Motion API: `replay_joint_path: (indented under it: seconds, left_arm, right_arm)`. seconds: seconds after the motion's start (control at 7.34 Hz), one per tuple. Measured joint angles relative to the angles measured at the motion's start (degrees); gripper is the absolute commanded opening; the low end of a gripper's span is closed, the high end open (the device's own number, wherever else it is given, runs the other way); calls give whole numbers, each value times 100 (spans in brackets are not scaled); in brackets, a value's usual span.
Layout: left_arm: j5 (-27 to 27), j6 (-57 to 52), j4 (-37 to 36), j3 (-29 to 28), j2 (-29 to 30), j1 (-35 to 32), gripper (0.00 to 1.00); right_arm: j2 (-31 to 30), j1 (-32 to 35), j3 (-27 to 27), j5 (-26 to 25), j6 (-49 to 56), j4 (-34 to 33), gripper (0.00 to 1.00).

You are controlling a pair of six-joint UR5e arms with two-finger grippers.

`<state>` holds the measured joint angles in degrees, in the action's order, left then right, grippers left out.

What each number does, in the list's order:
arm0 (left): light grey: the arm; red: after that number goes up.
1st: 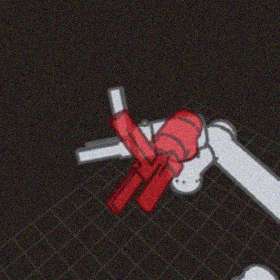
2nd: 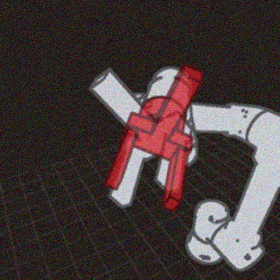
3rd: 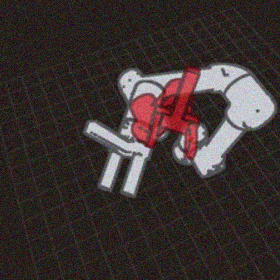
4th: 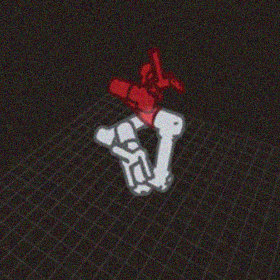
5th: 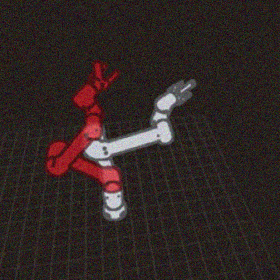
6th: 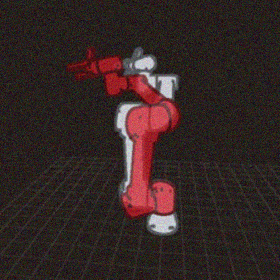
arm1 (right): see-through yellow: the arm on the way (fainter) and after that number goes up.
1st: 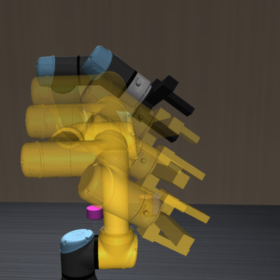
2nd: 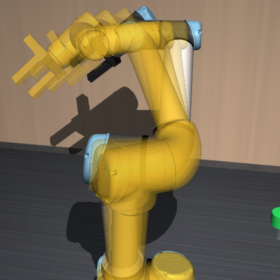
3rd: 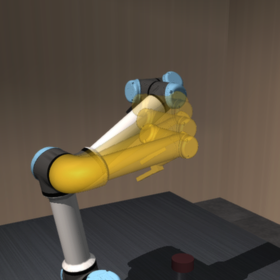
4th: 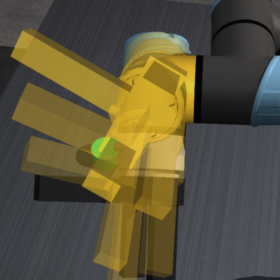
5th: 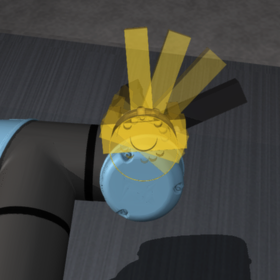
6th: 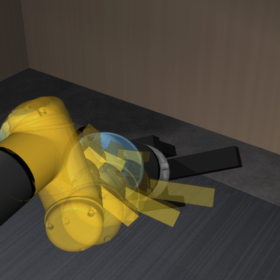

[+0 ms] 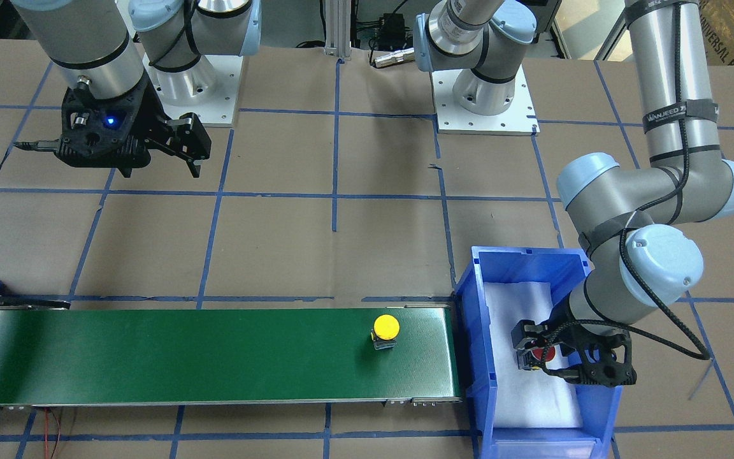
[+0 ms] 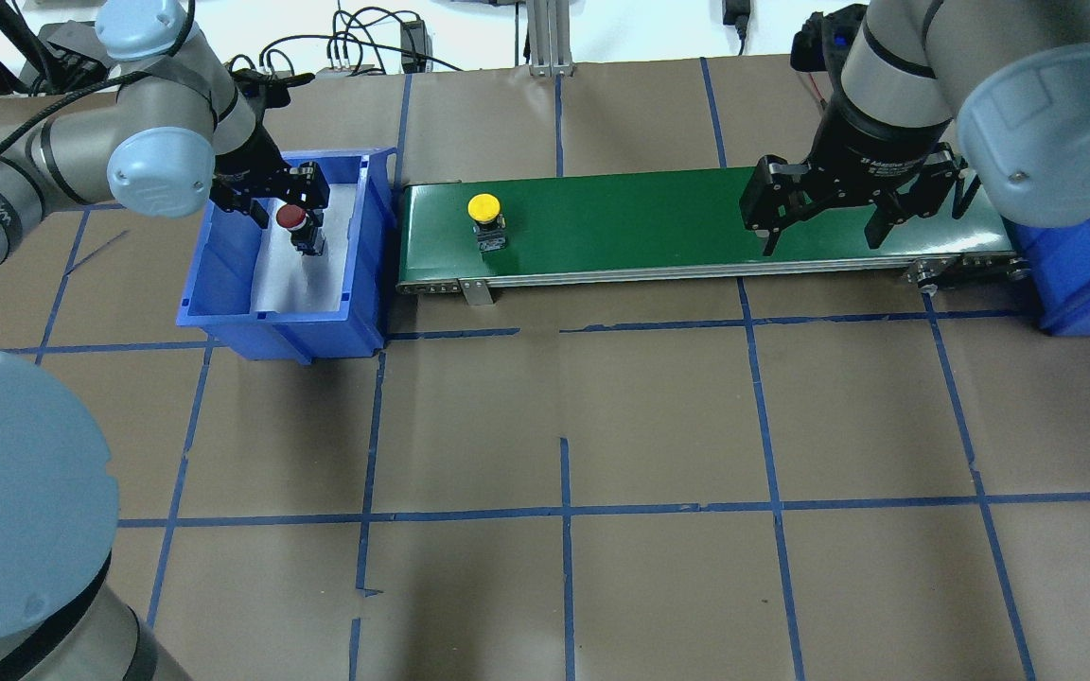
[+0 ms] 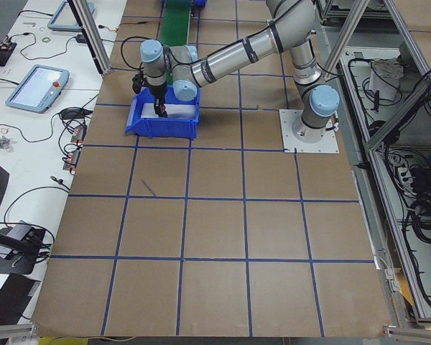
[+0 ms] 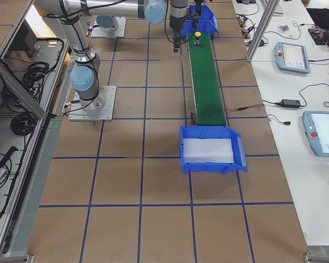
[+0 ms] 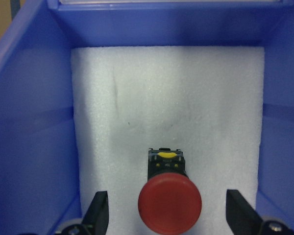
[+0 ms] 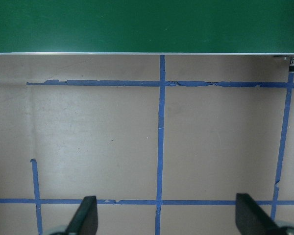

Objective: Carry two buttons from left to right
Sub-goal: 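Move the left gripper back over the bin and grasp the red button, then lift the red button with the left gripper and carry it to the conveyor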

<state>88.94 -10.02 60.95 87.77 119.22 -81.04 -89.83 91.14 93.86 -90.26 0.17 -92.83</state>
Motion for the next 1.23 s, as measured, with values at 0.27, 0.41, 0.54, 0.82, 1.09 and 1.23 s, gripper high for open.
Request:
replay_joint_path:
  seconds: [0.27, 0.41, 0.54, 0.82, 1.09, 1.23]
  left_arm:
    - [8, -6, -23, -20, 10, 0, 33]
    - [11, -8, -23, -32, 12, 0, 34]
    - [9, -8, -23, -43, -3, 0, 35]
    - [61, 1, 63, -101, -342, -5, 36]
    - [246, 41, 531, -100, -943, -22, 36]
    - [275, 75, 651, -99, -1072, -47, 36]
  right_arm:
    - [0, 0, 0, 0, 0, 2, 100]
    - [0, 0, 0, 0, 0, 2, 100]
    - [0, 0, 0, 0, 0, 2, 100]
    - [-6, 0, 15, 0, 0, 2, 100]
    - [-13, 5, 51, 0, -2, 2, 100]
    - [-15, 7, 57, 0, -5, 2, 100]
